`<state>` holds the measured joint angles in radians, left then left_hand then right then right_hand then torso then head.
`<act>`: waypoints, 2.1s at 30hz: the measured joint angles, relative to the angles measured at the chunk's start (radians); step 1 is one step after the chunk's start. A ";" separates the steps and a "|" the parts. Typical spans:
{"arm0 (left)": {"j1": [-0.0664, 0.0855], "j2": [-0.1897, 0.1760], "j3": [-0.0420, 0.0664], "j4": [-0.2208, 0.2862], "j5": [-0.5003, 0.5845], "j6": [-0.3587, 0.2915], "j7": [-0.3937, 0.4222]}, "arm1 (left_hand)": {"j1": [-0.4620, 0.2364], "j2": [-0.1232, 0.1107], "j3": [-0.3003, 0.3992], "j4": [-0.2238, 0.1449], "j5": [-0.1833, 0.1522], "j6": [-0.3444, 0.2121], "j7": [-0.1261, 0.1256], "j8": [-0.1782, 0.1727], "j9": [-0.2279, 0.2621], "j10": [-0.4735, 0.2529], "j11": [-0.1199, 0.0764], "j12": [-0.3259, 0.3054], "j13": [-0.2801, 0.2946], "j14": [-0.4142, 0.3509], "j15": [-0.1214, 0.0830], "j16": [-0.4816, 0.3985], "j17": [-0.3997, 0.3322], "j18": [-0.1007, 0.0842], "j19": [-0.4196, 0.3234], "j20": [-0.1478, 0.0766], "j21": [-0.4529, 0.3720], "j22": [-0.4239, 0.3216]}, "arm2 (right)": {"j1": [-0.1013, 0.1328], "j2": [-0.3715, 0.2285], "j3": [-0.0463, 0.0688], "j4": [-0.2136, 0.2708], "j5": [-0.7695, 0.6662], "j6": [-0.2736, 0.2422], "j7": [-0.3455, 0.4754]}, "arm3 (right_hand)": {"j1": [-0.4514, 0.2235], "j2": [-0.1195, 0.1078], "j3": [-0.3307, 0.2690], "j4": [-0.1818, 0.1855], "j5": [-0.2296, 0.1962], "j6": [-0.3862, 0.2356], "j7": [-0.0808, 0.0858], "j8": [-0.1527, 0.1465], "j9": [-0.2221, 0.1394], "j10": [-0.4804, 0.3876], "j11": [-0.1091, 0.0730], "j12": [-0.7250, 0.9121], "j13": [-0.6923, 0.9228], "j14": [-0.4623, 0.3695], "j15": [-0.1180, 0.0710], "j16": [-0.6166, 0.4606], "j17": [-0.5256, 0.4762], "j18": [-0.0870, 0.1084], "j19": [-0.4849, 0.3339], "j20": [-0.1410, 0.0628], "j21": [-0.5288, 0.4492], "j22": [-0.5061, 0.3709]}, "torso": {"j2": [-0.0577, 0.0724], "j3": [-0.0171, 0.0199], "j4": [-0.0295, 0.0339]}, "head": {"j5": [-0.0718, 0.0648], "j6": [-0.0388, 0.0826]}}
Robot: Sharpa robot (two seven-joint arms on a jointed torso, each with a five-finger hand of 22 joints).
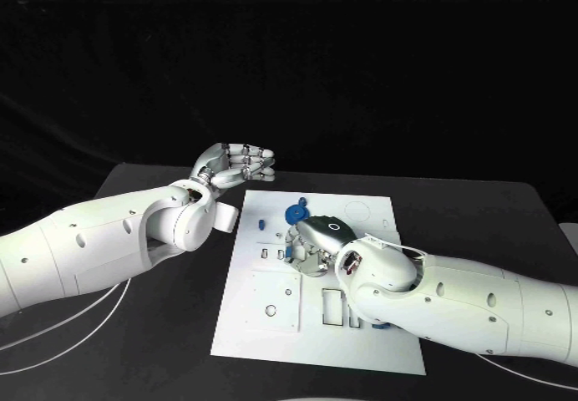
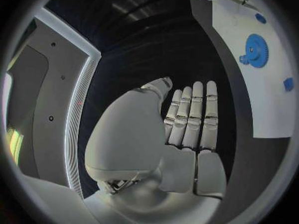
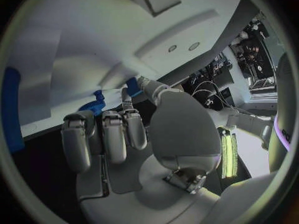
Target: Assemble the parts on the task board
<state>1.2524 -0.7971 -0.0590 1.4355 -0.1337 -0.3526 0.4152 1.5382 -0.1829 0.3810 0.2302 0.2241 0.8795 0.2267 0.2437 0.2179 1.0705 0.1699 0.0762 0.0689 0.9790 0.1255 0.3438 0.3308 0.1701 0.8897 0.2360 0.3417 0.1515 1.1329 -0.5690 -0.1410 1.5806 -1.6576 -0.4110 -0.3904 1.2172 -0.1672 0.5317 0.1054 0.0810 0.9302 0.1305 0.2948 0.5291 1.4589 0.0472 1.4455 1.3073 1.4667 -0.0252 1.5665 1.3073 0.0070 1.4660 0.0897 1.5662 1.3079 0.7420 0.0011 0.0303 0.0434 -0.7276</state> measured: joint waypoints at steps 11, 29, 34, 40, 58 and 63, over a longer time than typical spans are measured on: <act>0.000 -0.003 0.000 0.001 0.000 0.001 -0.002 | 0.000 0.000 0.000 0.000 0.000 0.000 0.000 0.000 0.001 0.000 0.000 0.000 0.000 0.000 0.000 0.000 0.000 0.000 0.000 0.000 0.000 0.001 | -0.001 -0.001 -0.001 -0.005 0.000 0.003 0.003 | -0.017 -0.017 -0.009 0.011 0.000 -0.017 0.010 -0.010 -0.007 -0.008 0.008 -0.007 0.000 0.000 0.007 0.000 0.000 0.000 0.000 0.000 0.000 0.000 | 0.000 0.0005 0.0008 | -0.003 0.000; 0.000 -0.009 0.000 0.002 0.000 0.001 -0.005 | 0.000 0.000 0.003 0.003 0.000 0.000 0.000 0.000 0.001 0.000 0.000 0.000 0.000 0.000 0.000 0.000 0.001 0.000 0.000 0.000 0.000 0.001 | -0.002 -0.003 -0.002 -0.005 -0.001 -0.001 0.006 | -0.053 -0.053 -0.074 0.060 0.001 -0.045 0.016 -0.028 -0.017 -0.030 0.019 -0.029 0.001 0.000 0.015 -0.004 0.000 0.000 0.000 0.006 -0.016 0.000 | 0.001 0.0011 0.0000 | -0.006 0.000; 0.000 -0.010 0.000 0.002 0.000 0.001 -0.005 | 0.000 0.000 0.003 0.003 0.000 0.000 0.000 0.000 0.001 0.000 0.000 0.000 0.000 0.000 0.000 0.000 0.001 0.000 0.000 0.000 0.000 0.001 | -0.002 -0.003 -0.002 -0.005 -0.002 -0.008 0.006 | -0.045 -0.060 -0.122 0.085 0.000 -0.066 0.023 -0.038 -0.021 -0.041 0.026 -0.042 0.001 0.000 0.021 -0.004 0.000 0.000 0.000 0.008 -0.018 0.000 | 0.001 0.0012 0.0001 | -0.006 0.000; 0.000 -0.010 0.000 0.002 0.000 0.001 -0.006 | 0.000 0.000 0.003 0.003 0.000 0.000 0.000 0.000 0.001 0.000 0.000 0.000 0.000 0.000 0.000 0.000 0.001 0.000 0.000 0.000 0.000 0.001 | -0.002 -0.009 -0.002 0.004 -0.006 -0.041 0.007 | -0.014 -0.049 -0.166 0.107 0.025 -0.073 0.026 -0.042 -0.024 -0.048 0.026 -0.042 0.001 0.000 0.022 -0.008 0.000 0.000 0.000 0.015 -0.021 0.000 | 0.001 0.0014 0.0003 | -0.007 0.002; 0.000 -0.042 0.000 0.007 -0.129 0.047 -0.147 | -0.167 0.019 -0.047 0.056 -0.004 -0.009 -0.027 -0.009 0.017 0.080 -0.037 0.030 0.024 0.201 -0.056 0.121 0.091 0.000 0.151 -0.057 0.111 0.045 | 0.076 -0.220 0.014 0.131 0.156 -0.179 0.250 | 0.203 0.029 -0.289 0.155 0.103 -0.078 0.032 -0.038 -0.040 -0.080 0.037 -0.065 0.000 -0.002 0.038 -0.018 0.001 0.000 0.000 0.022 -0.074 0.000 | -0.006 -0.0014 -0.0038 | -0.016 0.003; 0.001 -0.056 0.000 0.019 -0.251 0.128 -0.271 | -0.198 0.058 -0.034 0.057 -0.004 0.028 -0.059 0.020 0.038 0.192 -0.082 0.111 0.077 0.355 -0.108 0.303 0.226 0.000 0.269 -0.118 0.238 0.109 | 0.125 -0.309 0.016 0.148 0.397 -0.183 0.402 | 0.203 0.029 -0.280 0.158 0.116 -0.077 0.031 -0.036 -0.040 -0.080 0.037 -0.065 0.000 -0.002 0.038 -0.018 0.001 0.000 0.000 0.022 -0.078 0.000 | -0.014 -0.0025 -0.0105 | -0.011 0.002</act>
<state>1.2538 -0.8533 -0.0592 1.4545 -0.3846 -0.2241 0.1445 1.3399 -0.1246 0.3466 0.2869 0.2199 0.9079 0.1676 0.2632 0.2564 1.2622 0.0884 0.1876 0.1461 1.3340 0.0173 0.6472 0.5564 0.1700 1.1586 0.1182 0.5796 0.2610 1.2583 -0.8783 -0.1253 1.7289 -1.2602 -0.5941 0.0116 1.4202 -0.1385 0.2517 0.2635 0.1973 0.8534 0.1617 0.2590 0.4887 1.3790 0.0840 1.3801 1.3077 1.4648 0.0127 1.5488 1.3080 0.0070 1.4660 0.1114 1.4879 1.3081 0.7275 -0.0014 0.0198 0.0322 -0.7261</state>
